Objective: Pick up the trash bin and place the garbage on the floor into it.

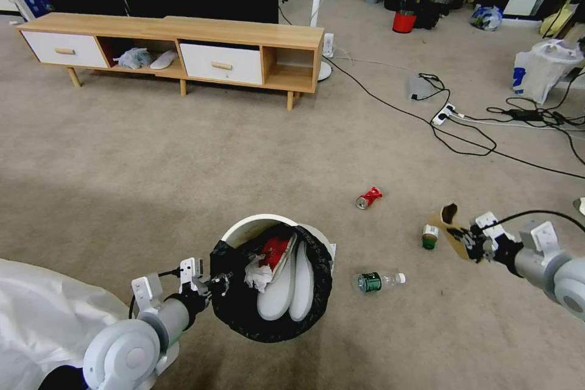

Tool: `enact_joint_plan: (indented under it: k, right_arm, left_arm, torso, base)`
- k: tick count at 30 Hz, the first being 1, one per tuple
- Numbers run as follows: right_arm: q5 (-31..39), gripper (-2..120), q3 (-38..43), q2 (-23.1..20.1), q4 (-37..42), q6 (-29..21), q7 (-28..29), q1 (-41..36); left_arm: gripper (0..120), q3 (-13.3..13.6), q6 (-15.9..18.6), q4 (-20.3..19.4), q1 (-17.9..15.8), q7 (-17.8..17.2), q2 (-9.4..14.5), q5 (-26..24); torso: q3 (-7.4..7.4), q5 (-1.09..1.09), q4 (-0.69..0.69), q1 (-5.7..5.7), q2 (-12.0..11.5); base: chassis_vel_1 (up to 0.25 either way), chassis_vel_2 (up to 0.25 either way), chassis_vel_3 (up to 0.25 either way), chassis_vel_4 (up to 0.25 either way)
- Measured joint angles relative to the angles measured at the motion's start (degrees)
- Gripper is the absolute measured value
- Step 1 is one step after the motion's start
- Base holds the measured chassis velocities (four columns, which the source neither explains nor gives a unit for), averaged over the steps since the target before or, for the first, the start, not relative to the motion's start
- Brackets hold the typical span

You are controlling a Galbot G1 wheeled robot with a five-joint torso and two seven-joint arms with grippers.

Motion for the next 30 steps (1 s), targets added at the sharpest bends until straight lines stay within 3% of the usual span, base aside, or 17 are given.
enact_joint_plan:
  k: [17, 20, 26, 30]
  right_arm:
    - [1.3, 0, 3.3, -1.5, 9.4, 6.2, -0.3, 3.0]
    - [0.5, 0, 3.8, -1.3, 12.0, 10.0, -1.2, 3.1]
    - [1.2, 0, 4.9, -1.3, 14.9, 11.4, -1.1, 3.1]
    - [3.2, 0, 6.1, -1.5, 17.2, 13.3, -1.3, 3.0]
  left_arm:
    - [0, 2.2, 3.4, -2.2, -1.8, -6.2, 2.4, -7.8]
    - [0, 3.5, 3.4, -2.3, -2.8, -7.6, 4.4, -10.3]
    - [0, 4.9, 3.4, -2.5, -3.7, -9.3, 6.9, -13.1]
    - [0, 5.9, 3.4, -3.0, -4.4, -10.8, 10.1, -16.7]
  torso:
    - [0.00, 0.00, 0.01, 0.00, 0.0]
    - [0.00, 0.01, -0.01, 0.00, 0.0]
    - [0.00, -0.01, 0.00, 0.00, 0.0]
    - [0.00, 0.00, 0.00, 0.00, 0.0]
  base:
    - [0.000, 0.000, 0.000, 0.000]
    - [0.000, 0.000, 0.000, 0.000]
    - [0.000, 0.000, 0.000, 0.000]
    - [0.000, 0.000, 0.000, 0.000]
